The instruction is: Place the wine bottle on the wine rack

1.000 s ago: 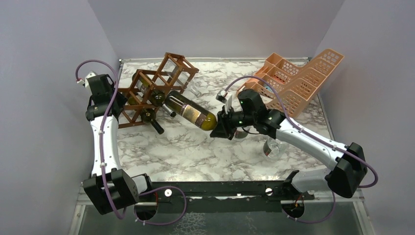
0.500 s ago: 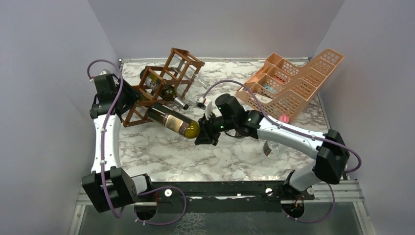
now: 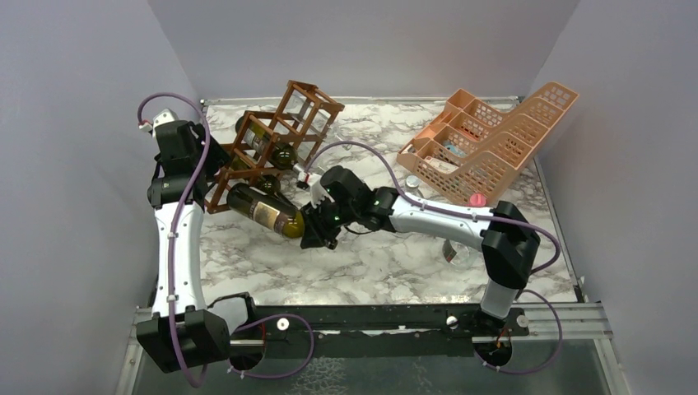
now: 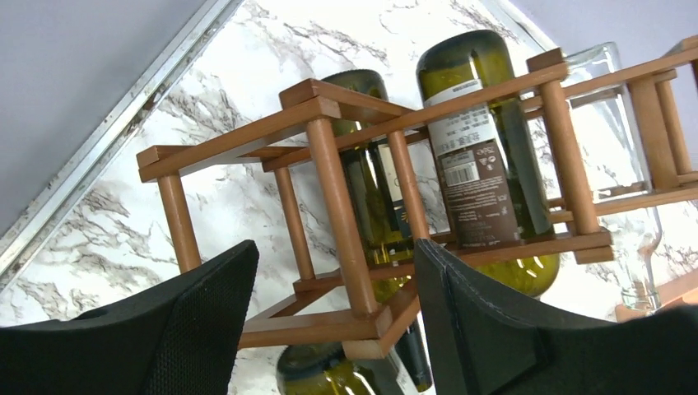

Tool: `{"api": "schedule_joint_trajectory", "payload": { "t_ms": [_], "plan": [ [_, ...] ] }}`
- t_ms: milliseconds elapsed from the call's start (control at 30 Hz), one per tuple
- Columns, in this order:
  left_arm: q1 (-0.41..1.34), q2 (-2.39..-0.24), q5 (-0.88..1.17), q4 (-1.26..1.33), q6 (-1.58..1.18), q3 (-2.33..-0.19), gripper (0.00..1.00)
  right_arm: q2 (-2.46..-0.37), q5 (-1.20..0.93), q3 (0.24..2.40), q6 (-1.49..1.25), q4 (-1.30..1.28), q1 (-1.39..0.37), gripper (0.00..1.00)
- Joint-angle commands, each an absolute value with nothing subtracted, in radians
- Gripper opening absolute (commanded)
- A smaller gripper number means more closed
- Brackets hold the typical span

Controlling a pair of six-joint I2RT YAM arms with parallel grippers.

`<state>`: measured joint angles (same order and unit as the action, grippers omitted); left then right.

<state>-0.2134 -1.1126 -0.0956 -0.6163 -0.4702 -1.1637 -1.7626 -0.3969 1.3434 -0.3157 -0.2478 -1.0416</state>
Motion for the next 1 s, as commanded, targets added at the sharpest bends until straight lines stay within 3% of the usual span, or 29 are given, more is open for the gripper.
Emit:
{"api": "schedule_joint_trajectory", "payload": {
  "t_ms": [0, 733, 967],
  "plan": [
    [-0.184, -1.082, -0.146, -0.658, -0.429, -1.256, 0.75, -1.784, -0.356, 1.436, -0.343, -0.104, -1.058, 0.01],
    [-0.116, -1.073, 0.016, -0.722, -0.397, -1.446, 0.78, -2.011, -0.252, 1.687, -0.515, -0.129, -1.058, 0.01],
    [-0.105, -1.073, 0.052, -0.731, -0.392, -1.489, 0.8, -2.114, -0.268, 1.806, -0.551, -0.153, -1.058, 0.07]
  ]
}}
